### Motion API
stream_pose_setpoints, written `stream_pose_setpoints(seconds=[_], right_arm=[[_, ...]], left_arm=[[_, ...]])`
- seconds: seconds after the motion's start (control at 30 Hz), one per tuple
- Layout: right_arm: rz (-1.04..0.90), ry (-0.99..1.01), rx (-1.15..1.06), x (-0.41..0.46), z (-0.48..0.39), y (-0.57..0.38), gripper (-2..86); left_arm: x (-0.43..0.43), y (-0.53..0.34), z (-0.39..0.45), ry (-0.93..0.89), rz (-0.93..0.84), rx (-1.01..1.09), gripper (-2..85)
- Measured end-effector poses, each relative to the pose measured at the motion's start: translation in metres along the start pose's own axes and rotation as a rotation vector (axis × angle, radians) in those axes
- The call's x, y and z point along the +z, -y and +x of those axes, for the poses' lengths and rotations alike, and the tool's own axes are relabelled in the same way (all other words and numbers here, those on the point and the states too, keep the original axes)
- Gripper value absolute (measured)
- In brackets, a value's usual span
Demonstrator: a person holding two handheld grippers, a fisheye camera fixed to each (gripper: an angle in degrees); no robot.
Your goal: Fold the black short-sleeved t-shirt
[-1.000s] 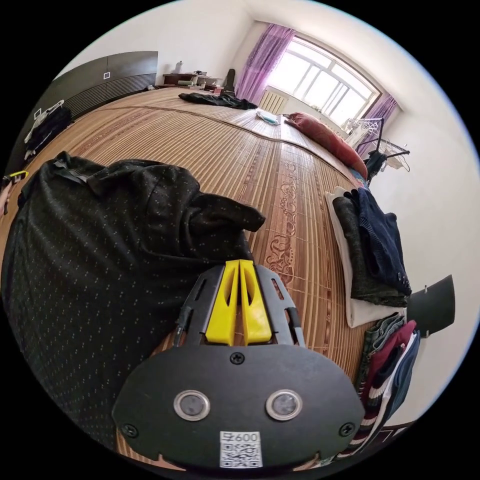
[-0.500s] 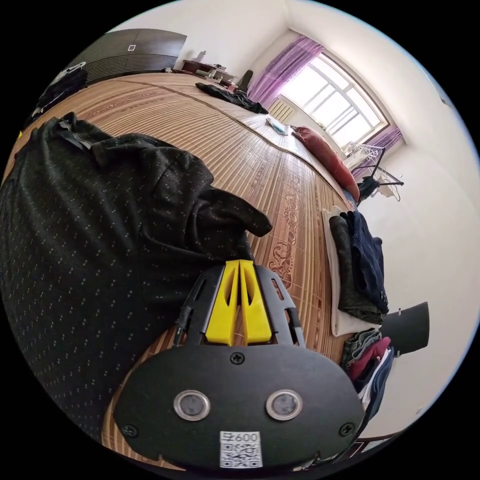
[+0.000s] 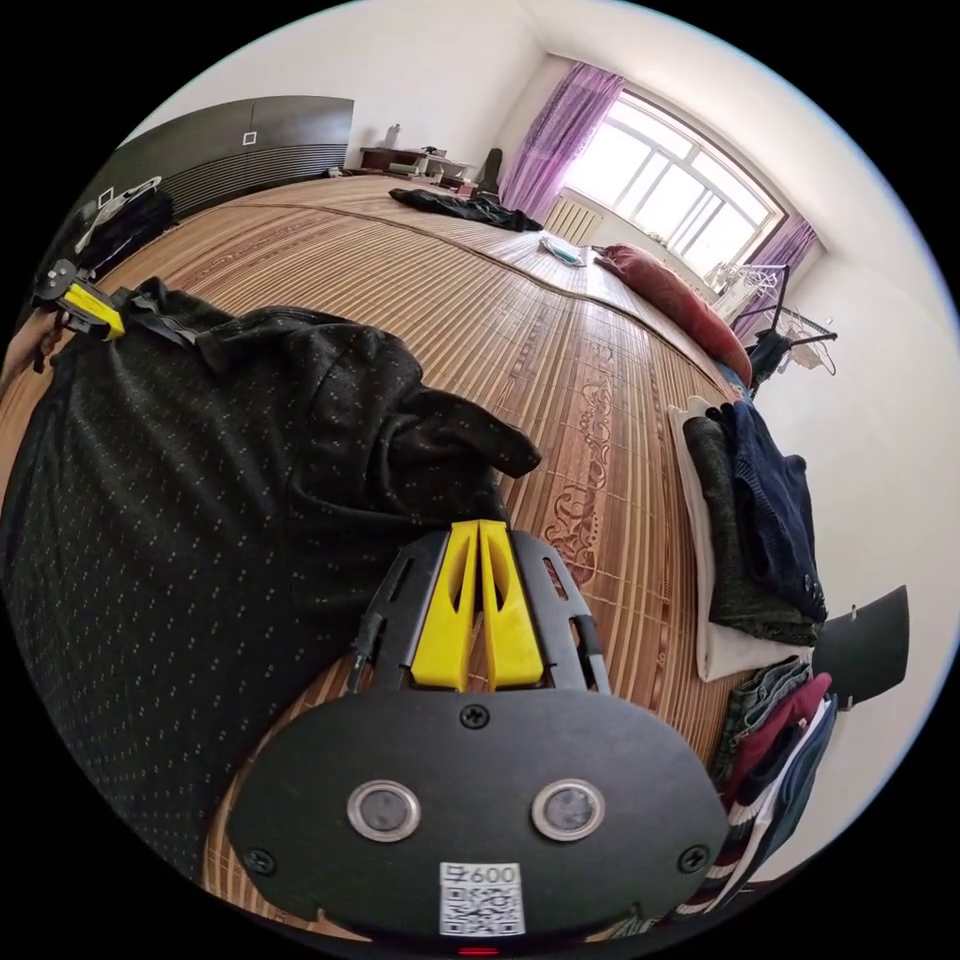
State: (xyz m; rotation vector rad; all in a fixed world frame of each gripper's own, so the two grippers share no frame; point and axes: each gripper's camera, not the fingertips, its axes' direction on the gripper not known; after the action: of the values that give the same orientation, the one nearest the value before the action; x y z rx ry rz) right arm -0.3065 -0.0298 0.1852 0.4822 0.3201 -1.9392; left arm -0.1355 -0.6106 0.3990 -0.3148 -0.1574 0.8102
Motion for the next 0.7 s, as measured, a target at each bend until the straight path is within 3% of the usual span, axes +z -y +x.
stream_pose_setpoints(seconds=[0.1, 0.23, 0.37, 0.47, 0.53, 0.6, 0.63, 0.7], right_arm=[[0.007, 0.032, -0.026, -0.001, 0.002, -0.004, -0.8], [0.016, 0.076, -0.021, -0.004, 0.012, -0.011, -0.8], [0.026, 0.143, 0.017, -0.001, 0.028, -0.017, -0.8], [0.037, 0.264, 0.087, -0.001, 0.054, -0.022, -0.8], [0.054, 0.3, 0.105, -0.002, 0.062, -0.026, -0.9], [0.043, 0.302, 0.108, -0.001, 0.063, -0.026, -0.9], [0.045, 0.276, 0.092, -0.004, 0.058, -0.027, -0.9], [0.044, 0.216, 0.035, -0.007, 0.042, -0.027, -0.9]], left_arm=[[-0.002, 0.02, -0.007, -0.038, -0.037, -0.009, 0.0], [-0.004, 0.044, -0.003, 0.075, -0.096, 0.046, 0.1], [-0.022, 0.062, -0.018, 0.18, 0.024, -0.06, 0.2], [-0.047, 0.065, -0.044, 0.214, 0.202, -0.225, 0.4], [-0.098, 0.032, -0.027, 0.349, 0.533, -0.312, 0.8], [-0.124, -0.003, 0.011, 0.365, 0.751, -0.17, 1.4], [-0.127, -0.008, 0.021, 0.329, 0.735, -0.081, 1.6], [-0.109, -0.003, 0.042, 0.215, 0.43, 0.151, 4.5]])
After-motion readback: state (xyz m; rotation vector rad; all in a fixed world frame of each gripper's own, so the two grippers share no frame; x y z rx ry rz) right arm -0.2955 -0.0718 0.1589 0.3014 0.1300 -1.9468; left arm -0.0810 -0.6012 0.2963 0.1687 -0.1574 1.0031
